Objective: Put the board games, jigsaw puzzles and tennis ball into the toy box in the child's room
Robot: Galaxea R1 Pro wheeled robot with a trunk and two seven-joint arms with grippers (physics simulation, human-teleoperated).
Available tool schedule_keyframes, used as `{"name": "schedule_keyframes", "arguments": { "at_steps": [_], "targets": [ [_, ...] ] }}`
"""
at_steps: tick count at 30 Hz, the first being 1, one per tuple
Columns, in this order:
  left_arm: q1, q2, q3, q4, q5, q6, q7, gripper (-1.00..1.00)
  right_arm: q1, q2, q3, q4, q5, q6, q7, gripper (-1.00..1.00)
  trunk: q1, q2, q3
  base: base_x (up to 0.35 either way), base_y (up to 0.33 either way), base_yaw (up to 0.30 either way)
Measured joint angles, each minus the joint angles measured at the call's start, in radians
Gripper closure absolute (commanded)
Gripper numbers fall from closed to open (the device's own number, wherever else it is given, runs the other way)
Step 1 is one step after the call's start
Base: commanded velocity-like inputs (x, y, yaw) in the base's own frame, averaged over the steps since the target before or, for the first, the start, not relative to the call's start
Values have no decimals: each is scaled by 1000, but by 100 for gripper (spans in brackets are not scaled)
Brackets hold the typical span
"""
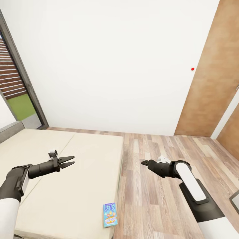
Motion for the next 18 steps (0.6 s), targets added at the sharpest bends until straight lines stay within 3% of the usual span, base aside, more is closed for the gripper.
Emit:
{"name": "schedule_keyframes", "arguments": {
  "at_steps": [18],
  "targets": [
    [0, 0, -1, 0, 0, 0, 0, -100, 0, -1, 1, 3, 0, -28, 2, -100, 0, 0, 0, 0, 0, 3]
  ]
}}
